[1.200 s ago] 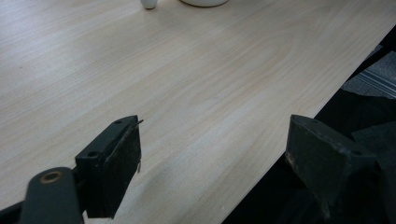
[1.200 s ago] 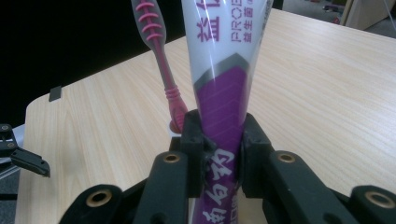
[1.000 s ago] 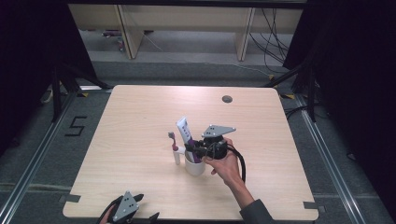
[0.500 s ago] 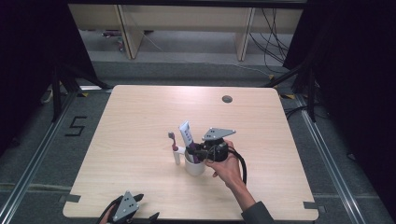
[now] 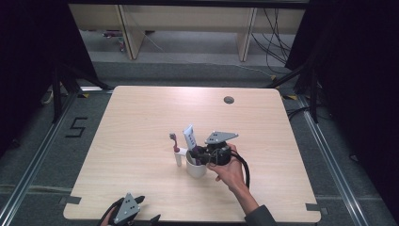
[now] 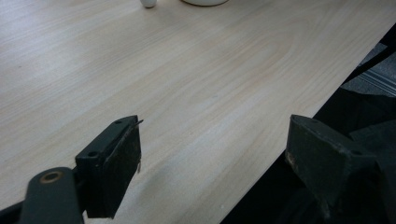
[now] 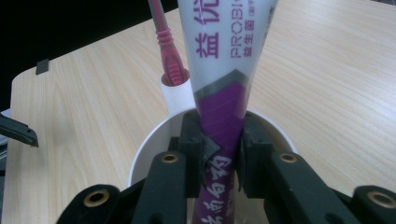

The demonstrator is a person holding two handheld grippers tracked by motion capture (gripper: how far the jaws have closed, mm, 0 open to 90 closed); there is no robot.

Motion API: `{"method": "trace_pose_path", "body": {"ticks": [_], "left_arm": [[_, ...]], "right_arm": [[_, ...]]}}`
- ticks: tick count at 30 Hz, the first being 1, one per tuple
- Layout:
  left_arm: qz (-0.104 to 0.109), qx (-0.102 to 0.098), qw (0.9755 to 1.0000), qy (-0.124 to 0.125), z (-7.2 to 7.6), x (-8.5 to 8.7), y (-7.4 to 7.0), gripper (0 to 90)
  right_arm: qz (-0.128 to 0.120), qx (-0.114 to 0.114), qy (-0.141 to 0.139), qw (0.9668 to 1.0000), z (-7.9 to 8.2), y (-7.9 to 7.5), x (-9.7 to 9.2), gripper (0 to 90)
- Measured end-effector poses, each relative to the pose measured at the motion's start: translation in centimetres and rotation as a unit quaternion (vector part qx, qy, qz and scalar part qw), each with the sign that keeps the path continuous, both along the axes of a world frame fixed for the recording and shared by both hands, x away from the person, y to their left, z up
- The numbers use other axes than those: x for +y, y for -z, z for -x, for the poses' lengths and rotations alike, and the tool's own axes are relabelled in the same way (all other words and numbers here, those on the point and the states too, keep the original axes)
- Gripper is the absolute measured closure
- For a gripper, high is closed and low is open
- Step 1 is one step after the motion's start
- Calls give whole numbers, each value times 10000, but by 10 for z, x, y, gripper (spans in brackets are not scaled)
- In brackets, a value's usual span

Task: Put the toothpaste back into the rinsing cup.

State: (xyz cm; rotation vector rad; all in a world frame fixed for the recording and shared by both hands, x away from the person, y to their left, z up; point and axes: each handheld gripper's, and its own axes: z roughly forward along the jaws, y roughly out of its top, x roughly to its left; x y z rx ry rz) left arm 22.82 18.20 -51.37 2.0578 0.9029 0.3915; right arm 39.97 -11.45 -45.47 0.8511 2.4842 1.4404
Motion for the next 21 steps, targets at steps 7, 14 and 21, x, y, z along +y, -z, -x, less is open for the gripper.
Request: {"method": "trace_pose_path", "body": {"ticks": [7, 14, 21], "left_arm": [[-85, 28, 9999, 77, 1, 1, 0, 178], [-92, 26, 9999, 75, 1, 1, 0, 178], [-155, 10, 9998, 91, 0, 1, 0, 178]], "right_arm": [[-78, -19, 16, 10000, 0, 0, -1, 735], [-44, 12, 96, 9999, 3, -1, -2, 733], [-127, 59, 101, 9999, 2, 0, -3, 683]]}}
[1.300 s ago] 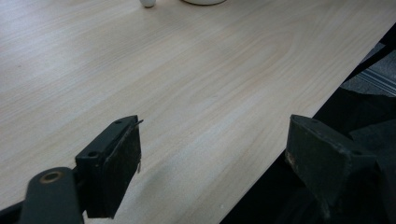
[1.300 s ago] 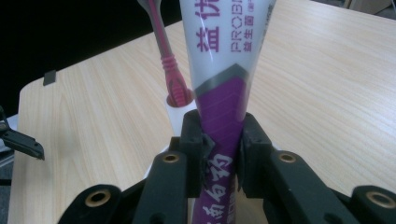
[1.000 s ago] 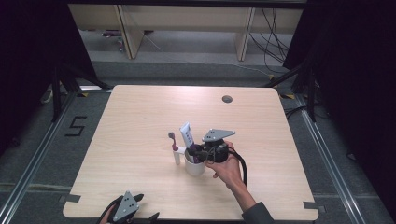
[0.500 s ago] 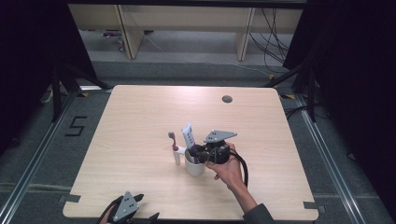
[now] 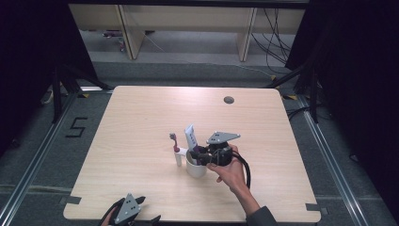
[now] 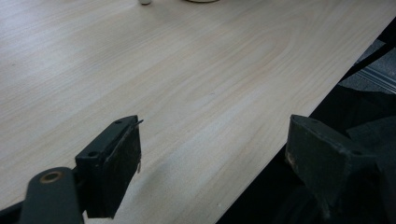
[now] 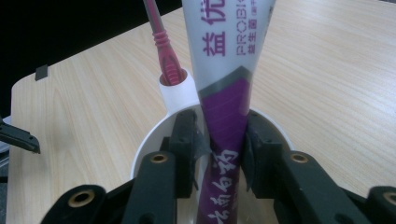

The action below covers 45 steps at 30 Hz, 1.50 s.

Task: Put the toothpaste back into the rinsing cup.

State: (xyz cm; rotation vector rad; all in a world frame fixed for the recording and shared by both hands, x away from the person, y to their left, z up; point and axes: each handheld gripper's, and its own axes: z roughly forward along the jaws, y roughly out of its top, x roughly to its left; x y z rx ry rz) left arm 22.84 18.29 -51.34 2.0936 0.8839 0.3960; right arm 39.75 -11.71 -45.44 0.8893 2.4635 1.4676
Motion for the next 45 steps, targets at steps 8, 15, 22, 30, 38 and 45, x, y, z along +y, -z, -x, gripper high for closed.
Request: {"method": "trace_pose_path", "body": {"ticks": [8, 15, 22, 30, 38, 45], "left_arm": [[123, 16, 9999, -46, 1, -1, 1, 178], [71, 27, 10000, -8, 1, -1, 1, 178], [55, 27, 10000, 6, 0, -1, 0, 178], [121, 47, 9999, -56, 1, -2, 2, 179], [55, 11, 10000, -19, 0, 0, 0, 178], [69, 15, 10000, -32, 1, 0, 0, 179]], "right_arm": [[-80, 44, 103, 9999, 2, -3, -2, 611], [-189, -14, 253, 9995, 3, -10, -6, 582], [-262, -107, 234, 9993, 3, -16, -11, 563], [-356, -147, 265, 9989, 2, -18, -16, 547], [-427, -84, 438, 9981, 6, -23, -26, 517], [-445, -120, 469, 9978, 7, -23, -34, 509]]}}
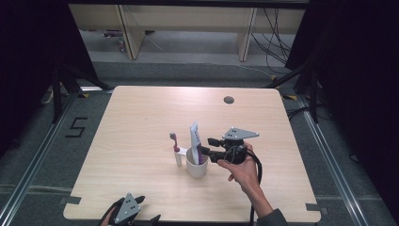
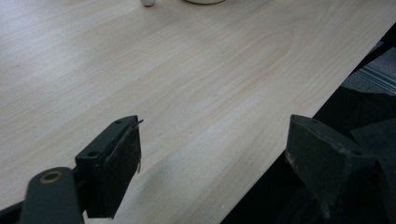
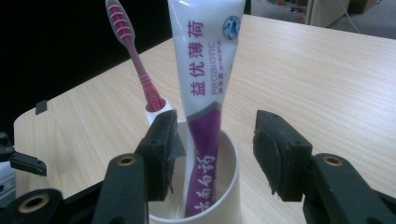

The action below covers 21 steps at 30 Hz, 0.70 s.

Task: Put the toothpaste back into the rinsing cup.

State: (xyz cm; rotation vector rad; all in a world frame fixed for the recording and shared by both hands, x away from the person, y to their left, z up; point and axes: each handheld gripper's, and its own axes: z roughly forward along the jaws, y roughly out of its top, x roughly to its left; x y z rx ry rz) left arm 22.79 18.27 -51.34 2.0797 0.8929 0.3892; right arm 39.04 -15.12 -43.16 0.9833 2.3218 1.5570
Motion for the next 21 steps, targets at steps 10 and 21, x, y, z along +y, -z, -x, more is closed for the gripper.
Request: {"method": "trace_pose_path", "body": {"ticks": [10, 21], "left_arm": [[17, -30, 10000, -12, 0, 0, 0, 178], [-84, -28, 10000, -16, 0, 1, -1, 178]], "right_arm": [[32, -59, 63, 10000, 3, 0, -10, 488], [-1, 66, 174, 9998, 5, 3, -20, 453]]}}
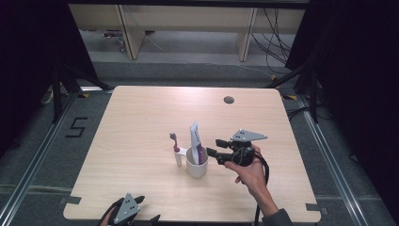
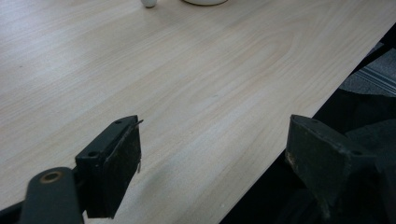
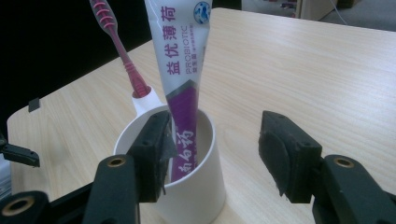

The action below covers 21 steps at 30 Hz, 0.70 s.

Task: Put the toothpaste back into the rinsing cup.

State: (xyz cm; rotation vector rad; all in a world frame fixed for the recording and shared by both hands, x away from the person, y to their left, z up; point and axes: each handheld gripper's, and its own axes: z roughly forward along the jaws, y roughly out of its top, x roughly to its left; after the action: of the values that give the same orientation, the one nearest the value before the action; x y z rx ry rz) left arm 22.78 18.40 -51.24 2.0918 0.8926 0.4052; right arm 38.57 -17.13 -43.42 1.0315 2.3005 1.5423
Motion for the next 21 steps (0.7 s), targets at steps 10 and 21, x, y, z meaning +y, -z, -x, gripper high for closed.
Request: {"method": "trace_pose_path", "body": {"ticks": [10, 21], "left_arm": [[59, 3, 10000, 11, 1, 0, 0, 178], [64, 17, 10000, 8, 1, 0, 0, 178]], "right_arm": [[39, 99, 84, 9999, 4, 0, -5, 438], [75, 83, 91, 9999, 8, 2, -18, 360]]}}
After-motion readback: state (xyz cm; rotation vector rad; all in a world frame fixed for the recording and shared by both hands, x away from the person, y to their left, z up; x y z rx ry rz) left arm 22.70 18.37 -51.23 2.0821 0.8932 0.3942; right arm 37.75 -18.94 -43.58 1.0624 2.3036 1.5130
